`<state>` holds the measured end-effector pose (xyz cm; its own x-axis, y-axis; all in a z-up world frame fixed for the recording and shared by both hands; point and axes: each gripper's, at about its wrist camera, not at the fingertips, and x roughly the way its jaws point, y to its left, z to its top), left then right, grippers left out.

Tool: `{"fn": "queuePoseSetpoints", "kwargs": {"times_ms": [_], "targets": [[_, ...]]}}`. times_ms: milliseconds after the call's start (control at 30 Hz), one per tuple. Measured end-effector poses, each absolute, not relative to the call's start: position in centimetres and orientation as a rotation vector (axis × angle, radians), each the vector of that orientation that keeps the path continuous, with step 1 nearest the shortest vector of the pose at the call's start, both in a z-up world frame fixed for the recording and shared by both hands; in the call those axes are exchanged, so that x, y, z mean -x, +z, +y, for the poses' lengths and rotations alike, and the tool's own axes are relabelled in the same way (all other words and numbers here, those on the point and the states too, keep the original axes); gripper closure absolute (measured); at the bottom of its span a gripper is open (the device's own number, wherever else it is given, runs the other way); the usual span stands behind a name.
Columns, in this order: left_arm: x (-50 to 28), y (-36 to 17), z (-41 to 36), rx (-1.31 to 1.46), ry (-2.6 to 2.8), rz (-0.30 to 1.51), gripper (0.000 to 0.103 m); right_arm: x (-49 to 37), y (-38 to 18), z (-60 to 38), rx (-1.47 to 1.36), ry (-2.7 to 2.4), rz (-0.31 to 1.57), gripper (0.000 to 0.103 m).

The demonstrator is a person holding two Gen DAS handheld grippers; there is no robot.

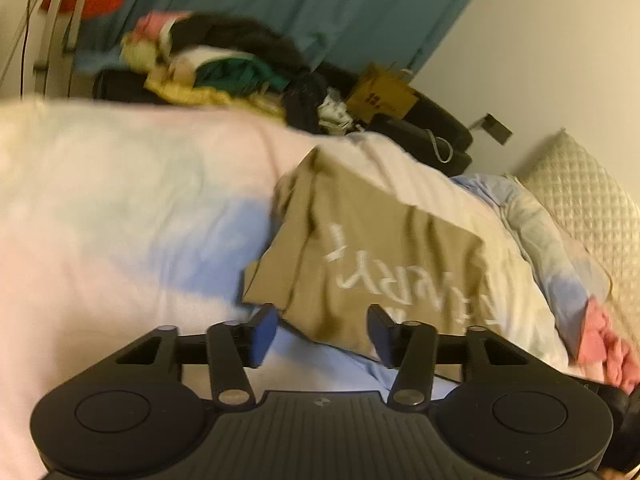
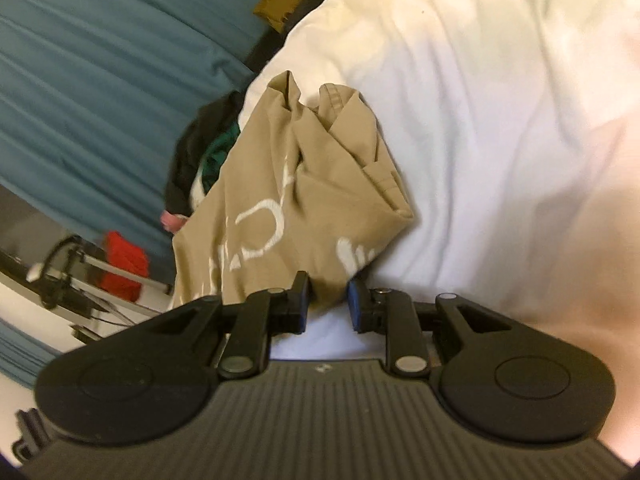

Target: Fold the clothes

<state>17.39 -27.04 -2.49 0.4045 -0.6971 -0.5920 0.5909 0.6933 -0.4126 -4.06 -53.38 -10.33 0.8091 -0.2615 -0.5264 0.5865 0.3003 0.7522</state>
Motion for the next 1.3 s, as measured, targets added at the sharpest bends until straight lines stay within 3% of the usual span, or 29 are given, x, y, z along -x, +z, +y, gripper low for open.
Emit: {"fn": "queuePoseSetpoints", "kwargs": {"times_ms": [267, 500, 533, 600, 633, 667, 900, 1300], "targets": [[-9.9, 7.8, -24.5, 0.021, -0.842, 0.618, 0.029, 8.1, -1.5, -48.4, -0.911, -0.590, 0.349, 0.079], [-1.8, 15.1, -20.1, -0.028, -0.855, 0.472, 0.002, 12.3, 6.9, -42.4, -0.657, -0.550, 0.293, 0.076], [-0.7, 15.9, -19.3, -0.030, -0.849, 0.454, 0.000, 13.2, 8.1, -41.4, -0.628, -0.544, 0.283, 0.070], [1.5, 17.2, -17.8, -0.035, -0.846, 0.420, 0.000, 14.7, 9.9, -39.5, -0.576, -0.525, 0.255, 0.044], [2.6, 17.8, -17.0, -0.032, -0.846, 0.410, 0.000, 15.4, 10.6, -38.7, -0.550, -0.515, 0.237, 0.021], [3.6, 18.4, -16.3, -0.033, -0.846, 0.402, 0.000, 16.1, 11.3, -37.7, -0.524, -0.507, 0.215, 0.012], [9.4, 20.5, -11.6, -0.051, -0.819, 0.311, 0.000, 19.8, 13.7, -32.2, -0.399, -0.501, 0.172, 0.014], [10.8, 15.2, -7.3, -0.009, -0.723, 0.297, 0.000, 19.9, 9.4, -27.4, -0.266, -0.539, 0.166, 0.014]]}}
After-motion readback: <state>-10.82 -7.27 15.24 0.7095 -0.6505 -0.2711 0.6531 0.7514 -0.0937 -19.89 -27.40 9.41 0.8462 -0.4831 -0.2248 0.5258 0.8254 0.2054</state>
